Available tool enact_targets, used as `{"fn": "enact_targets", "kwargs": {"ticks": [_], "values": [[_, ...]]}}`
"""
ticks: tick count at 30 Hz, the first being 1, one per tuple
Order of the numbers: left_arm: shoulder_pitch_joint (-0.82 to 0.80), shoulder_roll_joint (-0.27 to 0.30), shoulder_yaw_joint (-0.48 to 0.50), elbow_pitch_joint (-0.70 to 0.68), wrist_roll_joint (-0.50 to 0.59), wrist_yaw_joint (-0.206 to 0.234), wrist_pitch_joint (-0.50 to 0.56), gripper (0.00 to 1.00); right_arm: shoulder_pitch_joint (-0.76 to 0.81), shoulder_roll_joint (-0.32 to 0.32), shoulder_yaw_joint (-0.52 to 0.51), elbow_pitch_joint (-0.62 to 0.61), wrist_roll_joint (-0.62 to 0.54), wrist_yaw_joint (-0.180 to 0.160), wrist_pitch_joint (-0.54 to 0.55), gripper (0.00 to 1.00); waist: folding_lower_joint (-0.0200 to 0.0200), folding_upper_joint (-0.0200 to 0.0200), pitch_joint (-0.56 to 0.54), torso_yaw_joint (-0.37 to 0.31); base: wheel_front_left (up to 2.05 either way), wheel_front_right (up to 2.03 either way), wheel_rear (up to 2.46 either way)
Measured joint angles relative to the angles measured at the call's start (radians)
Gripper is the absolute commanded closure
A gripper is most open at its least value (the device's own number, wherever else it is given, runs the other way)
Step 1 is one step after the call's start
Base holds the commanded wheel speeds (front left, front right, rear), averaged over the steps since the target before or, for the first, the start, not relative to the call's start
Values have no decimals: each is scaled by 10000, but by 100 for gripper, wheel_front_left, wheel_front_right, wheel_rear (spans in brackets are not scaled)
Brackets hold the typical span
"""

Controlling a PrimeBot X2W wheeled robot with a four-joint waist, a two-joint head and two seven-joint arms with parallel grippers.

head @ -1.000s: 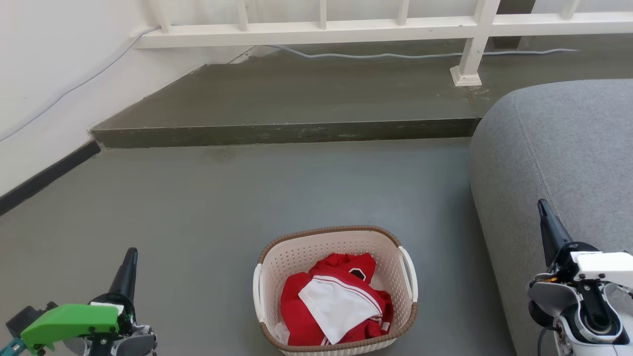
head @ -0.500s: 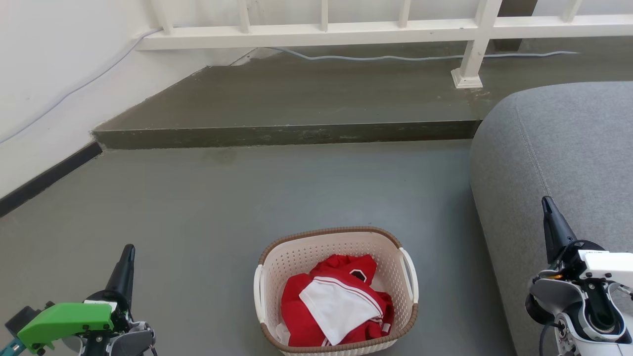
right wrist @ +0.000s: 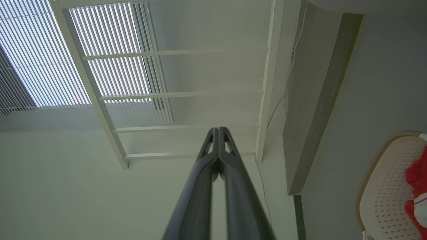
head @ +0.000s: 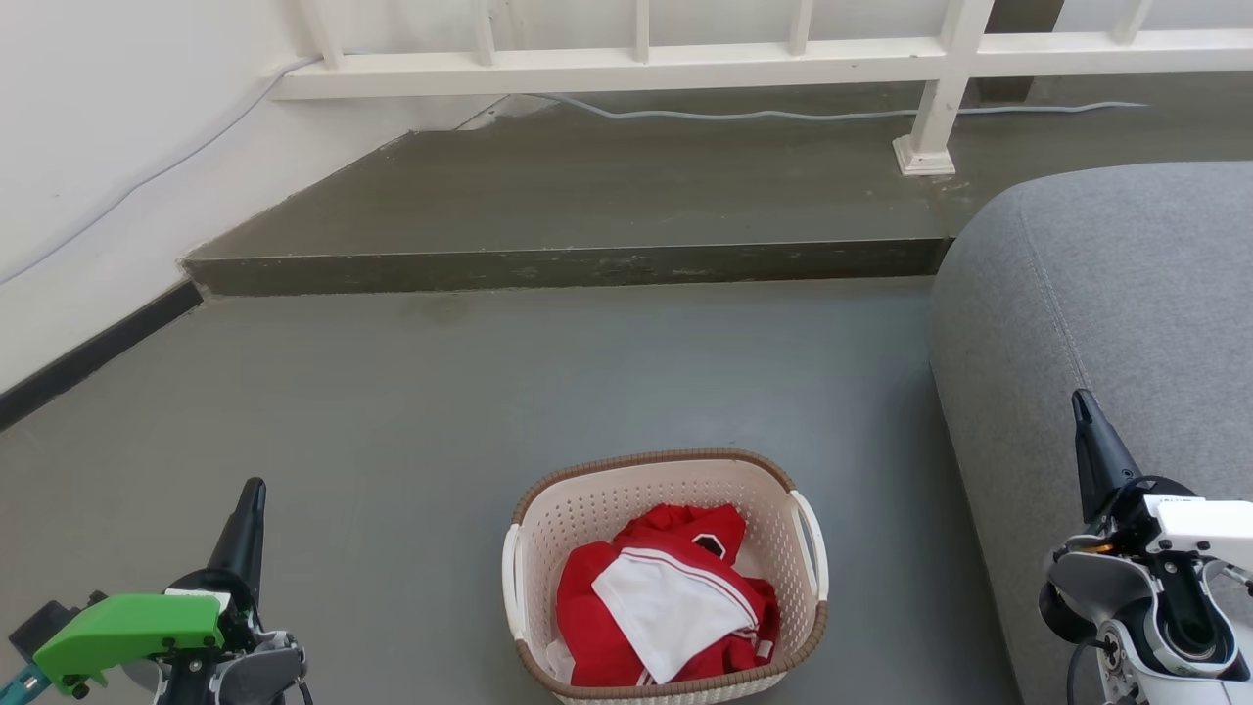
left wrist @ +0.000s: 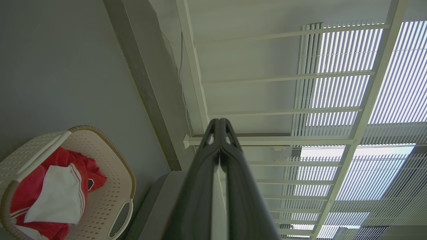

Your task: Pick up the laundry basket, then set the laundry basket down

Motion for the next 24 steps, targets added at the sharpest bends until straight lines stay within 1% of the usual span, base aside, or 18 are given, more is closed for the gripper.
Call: {"fn": "enact_targets", "kwargs": {"ticks": [24], "values": [[-11,-10,27,94,0,-4,10,100,-4,15,-21,46,0,2,6,100,0,0,-3,1,0,0,0]]}}
